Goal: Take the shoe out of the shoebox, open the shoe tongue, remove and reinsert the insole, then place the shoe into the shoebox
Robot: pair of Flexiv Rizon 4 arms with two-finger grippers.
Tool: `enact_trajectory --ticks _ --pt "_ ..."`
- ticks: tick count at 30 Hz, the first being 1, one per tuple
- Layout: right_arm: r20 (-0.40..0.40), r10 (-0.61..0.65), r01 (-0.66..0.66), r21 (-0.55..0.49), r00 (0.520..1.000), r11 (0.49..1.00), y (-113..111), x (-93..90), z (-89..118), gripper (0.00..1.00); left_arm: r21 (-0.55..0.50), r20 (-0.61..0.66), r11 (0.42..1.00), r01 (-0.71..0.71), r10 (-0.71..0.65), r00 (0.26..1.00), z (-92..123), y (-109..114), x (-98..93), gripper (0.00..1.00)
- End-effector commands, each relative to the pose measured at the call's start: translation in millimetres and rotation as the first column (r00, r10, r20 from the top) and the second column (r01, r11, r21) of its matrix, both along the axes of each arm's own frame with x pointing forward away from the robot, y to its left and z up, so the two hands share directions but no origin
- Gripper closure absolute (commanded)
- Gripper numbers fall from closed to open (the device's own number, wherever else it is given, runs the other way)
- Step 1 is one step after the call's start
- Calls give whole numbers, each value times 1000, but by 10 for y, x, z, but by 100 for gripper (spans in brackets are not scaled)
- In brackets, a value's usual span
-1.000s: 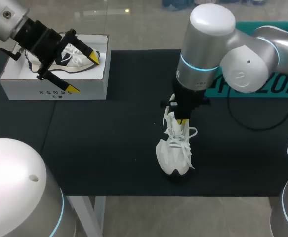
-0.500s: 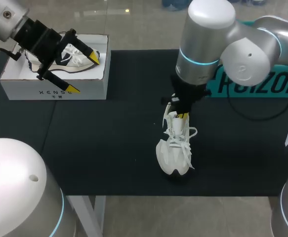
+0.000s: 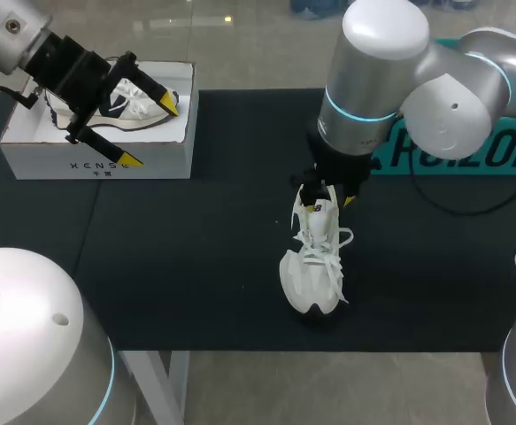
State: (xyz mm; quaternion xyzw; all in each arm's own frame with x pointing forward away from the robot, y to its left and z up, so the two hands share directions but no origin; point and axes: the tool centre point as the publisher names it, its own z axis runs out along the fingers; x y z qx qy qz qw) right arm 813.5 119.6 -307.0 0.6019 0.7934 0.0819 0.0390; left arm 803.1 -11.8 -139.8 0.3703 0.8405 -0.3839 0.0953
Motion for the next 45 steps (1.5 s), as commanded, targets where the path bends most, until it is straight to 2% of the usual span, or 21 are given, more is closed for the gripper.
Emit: enact_trajectory --ticks 1,9,10,12,14,17,19,22,23,24,45 --pt "1 -1 1 2 1000 1000 -1 -6 -12 0 5 0 1000 0 0 1000 5 2 -4 0" --pt "1 -1 1 2 1000 1000 -1 -6 -12 0 5 0 1000 0 0 1000 5 2 -4 0" --pt "41 48 -46 -48 998 998 17 -14 3 0 5 0 1000 0 0 1000 5 2 -4 0" --pt "83 162 -155 -81 983 985 31 -37 10 0 5 0 1000 0 0 1000 5 2 -4 0" --pt "104 255 -245 -99 961 964 10 -48 -6 0 5 0 1000 0 0 1000 5 2 -4 0" --pt "94 352 -339 -134 931 931 -65 -47 -51 0 5 0 1000 0 0 1000 5 2 -4 0" --pt "98 391 -381 -104 915 919 -111 -56 -37 0 5 0 1000 0 0 1000 5 2 -4 0" --pt "125 517 -516 -45 847 856 -156 -64 16 0 5 0 1000 0 0 1000 5 2 -4 0" --pt "120 527 -523 -66 841 850 -176 -50 36 0 5 0 1000 0 0 1000 5 2 -4 0" --pt "127 515 -515 -31 848 857 -204 -28 68 0 5 0 1000 0 0 1000 5 2 -4 0" --pt "127 515 -515 -31 848 857 -204 -28 68 0 5 0 1000 0 0 1000 5 2 -4 0"
